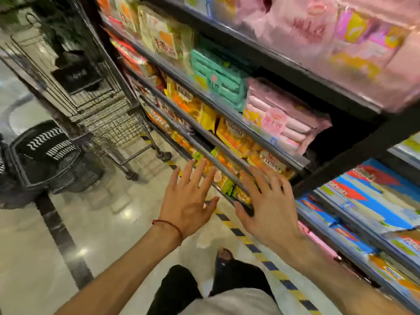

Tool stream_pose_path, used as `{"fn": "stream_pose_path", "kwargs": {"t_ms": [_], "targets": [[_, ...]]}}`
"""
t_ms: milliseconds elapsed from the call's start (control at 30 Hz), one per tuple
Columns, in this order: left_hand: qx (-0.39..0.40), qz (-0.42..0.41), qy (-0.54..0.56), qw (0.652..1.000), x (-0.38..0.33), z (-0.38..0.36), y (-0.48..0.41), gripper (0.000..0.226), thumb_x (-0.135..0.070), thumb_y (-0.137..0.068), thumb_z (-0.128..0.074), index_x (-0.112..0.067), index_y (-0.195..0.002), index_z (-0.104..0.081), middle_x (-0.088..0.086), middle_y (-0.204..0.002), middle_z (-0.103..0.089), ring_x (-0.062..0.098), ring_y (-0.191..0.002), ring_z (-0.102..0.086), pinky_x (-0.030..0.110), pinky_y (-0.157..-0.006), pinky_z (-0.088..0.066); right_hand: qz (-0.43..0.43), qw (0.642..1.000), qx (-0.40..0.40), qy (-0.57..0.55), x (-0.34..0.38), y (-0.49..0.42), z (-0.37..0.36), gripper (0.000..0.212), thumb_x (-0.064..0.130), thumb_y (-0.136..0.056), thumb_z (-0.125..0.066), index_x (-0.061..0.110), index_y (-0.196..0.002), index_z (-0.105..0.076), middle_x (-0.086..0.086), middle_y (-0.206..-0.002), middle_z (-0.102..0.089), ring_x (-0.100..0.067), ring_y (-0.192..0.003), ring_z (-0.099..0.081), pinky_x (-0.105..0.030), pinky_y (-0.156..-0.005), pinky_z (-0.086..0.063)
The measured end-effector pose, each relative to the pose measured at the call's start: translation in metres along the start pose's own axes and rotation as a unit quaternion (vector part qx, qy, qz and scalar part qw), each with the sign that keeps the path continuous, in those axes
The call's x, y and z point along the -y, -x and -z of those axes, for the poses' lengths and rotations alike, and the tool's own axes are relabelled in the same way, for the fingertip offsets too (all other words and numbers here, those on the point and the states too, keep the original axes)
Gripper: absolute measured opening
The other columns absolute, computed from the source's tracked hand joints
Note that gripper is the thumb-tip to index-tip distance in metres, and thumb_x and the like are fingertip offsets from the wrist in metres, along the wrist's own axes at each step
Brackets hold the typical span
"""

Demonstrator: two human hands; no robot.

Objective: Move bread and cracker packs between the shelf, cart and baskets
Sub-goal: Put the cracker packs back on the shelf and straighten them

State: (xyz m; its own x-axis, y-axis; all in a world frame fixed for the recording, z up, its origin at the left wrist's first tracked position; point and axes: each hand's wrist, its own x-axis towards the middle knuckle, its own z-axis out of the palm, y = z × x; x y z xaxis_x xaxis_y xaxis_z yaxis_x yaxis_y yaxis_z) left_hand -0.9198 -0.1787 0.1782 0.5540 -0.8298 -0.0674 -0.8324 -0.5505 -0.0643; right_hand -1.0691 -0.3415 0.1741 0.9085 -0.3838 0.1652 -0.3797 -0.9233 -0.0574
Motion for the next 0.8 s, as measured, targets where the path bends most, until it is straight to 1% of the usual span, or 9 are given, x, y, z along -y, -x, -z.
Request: {"fn": "stream_pose_path", "kwargs": {"t_ms": [67,133,267,333,400,467,533,667,800], "targets": [[-0.005,-0.027,0.001,1.000,0.021,-0.006,-0.017,0.071,-0.063,-0.098,-0.039,-0.022,-0.156,-0.038,0.010,-0.164,-0.031,0.036,-0.149,-0.030,0.056,-0.115,-0.034,-0.023,1.000,-0.003,0.008,0.010,-0.019,-0.006,0.065,0.056,-0.093,-0.058,0.018,-0.146,-0.057,-0.005,-0.153,-0.052,-0.034,-0.144,-0.043,-0.052,-0.117,-0.031],[-0.002,-0.059,-0.006,0.998,0.044,-0.014,-0.036,0.071,-0.063,-0.097,-0.038,-0.022,-0.156,-0.038,0.010,-0.164,-0.030,0.036,-0.148,-0.030,0.056,-0.115,-0.033,-0.046,0.999,-0.004,0.018,0.022,-0.032,-0.016,0.065,0.054,-0.094,-0.059,0.018,-0.147,-0.056,-0.004,-0.154,-0.051,-0.034,-0.145,-0.042,-0.052,-0.118,-0.030],[0.024,-0.121,-0.024,0.992,0.090,-0.033,-0.072,0.072,-0.065,-0.100,-0.030,-0.024,-0.160,-0.029,0.008,-0.167,-0.025,0.033,-0.153,-0.022,0.054,-0.121,-0.027,-0.126,0.991,0.006,0.043,0.051,-0.054,-0.036,0.065,0.054,-0.095,-0.055,0.017,-0.149,-0.054,-0.006,-0.156,-0.050,-0.035,-0.146,-0.041,-0.055,-0.120,-0.028],[0.021,-0.158,-0.023,0.987,0.116,-0.039,-0.088,0.071,-0.065,-0.100,-0.035,-0.024,-0.159,-0.032,0.008,-0.165,-0.030,0.033,-0.151,-0.028,0.054,-0.120,-0.030,-0.176,0.982,0.012,0.062,0.073,-0.066,-0.045,0.066,0.054,-0.097,-0.052,0.017,-0.151,-0.052,-0.006,-0.157,-0.049,-0.035,-0.146,-0.040,-0.054,-0.121,-0.025],[0.014,-0.198,-0.017,0.980,0.140,-0.040,-0.101,0.069,-0.062,-0.099,-0.040,-0.022,-0.155,-0.040,0.010,-0.161,-0.037,0.034,-0.148,-0.035,0.055,-0.116,-0.036,-0.223,0.973,0.006,0.050,0.097,-0.071,-0.052,0.065,0.052,-0.098,-0.051,0.017,-0.153,-0.051,-0.006,-0.156,-0.049,-0.035,-0.147,-0.039,-0.053,-0.121,-0.026],[0.012,-0.234,-0.012,0.972,0.158,-0.043,-0.111,0.067,-0.061,-0.098,-0.038,-0.022,-0.153,-0.043,0.010,-0.160,-0.039,0.034,-0.147,-0.036,0.056,-0.114,-0.037,-0.261,0.965,-0.005,0.035,0.117,-0.076,-0.058,0.065,0.050,-0.098,-0.051,0.017,-0.154,-0.049,-0.007,-0.157,-0.049,-0.034,-0.149,-0.039,-0.054,-0.120,-0.030],[0.025,-0.269,-0.015,0.963,0.168,-0.049,-0.120,0.067,-0.061,-0.099,-0.032,-0.022,-0.153,-0.042,0.009,-0.161,-0.037,0.034,-0.147,-0.034,0.056,-0.115,-0.036,-0.293,0.955,0.001,0.041,0.131,-0.080,-0.066,0.065,0.050,-0.099,-0.049,0.017,-0.155,-0.048,-0.007,-0.158,-0.048,-0.034,-0.148,-0.039,-0.053,-0.121,-0.029],[0.027,-0.302,-0.016,0.953,0.179,-0.079,-0.138,0.067,-0.060,-0.099,-0.032,-0.021,-0.152,-0.044,0.009,-0.161,-0.037,0.034,-0.146,-0.034,0.057,-0.114,-0.037,-0.317,0.948,-0.006,0.039,0.144,-0.081,-0.099,0.063,0.049,-0.099,-0.051,0.015,-0.152,-0.052,-0.009,-0.157,-0.049,-0.035,-0.148,-0.041,-0.052,-0.123,-0.026],[0.025,-0.314,-0.021,0.949,0.175,-0.138,-0.154,0.067,-0.059,-0.099,-0.033,-0.021,-0.154,-0.040,0.009,-0.162,-0.035,0.034,-0.147,-0.032,0.056,-0.114,-0.035,-0.323,0.945,0.019,0.044,0.141,-0.077,-0.161,0.064,0.052,-0.100,-0.047,0.015,-0.152,-0.052,-0.010,-0.156,-0.051,-0.035,-0.149,-0.040,-0.054,-0.124,-0.026]]}}
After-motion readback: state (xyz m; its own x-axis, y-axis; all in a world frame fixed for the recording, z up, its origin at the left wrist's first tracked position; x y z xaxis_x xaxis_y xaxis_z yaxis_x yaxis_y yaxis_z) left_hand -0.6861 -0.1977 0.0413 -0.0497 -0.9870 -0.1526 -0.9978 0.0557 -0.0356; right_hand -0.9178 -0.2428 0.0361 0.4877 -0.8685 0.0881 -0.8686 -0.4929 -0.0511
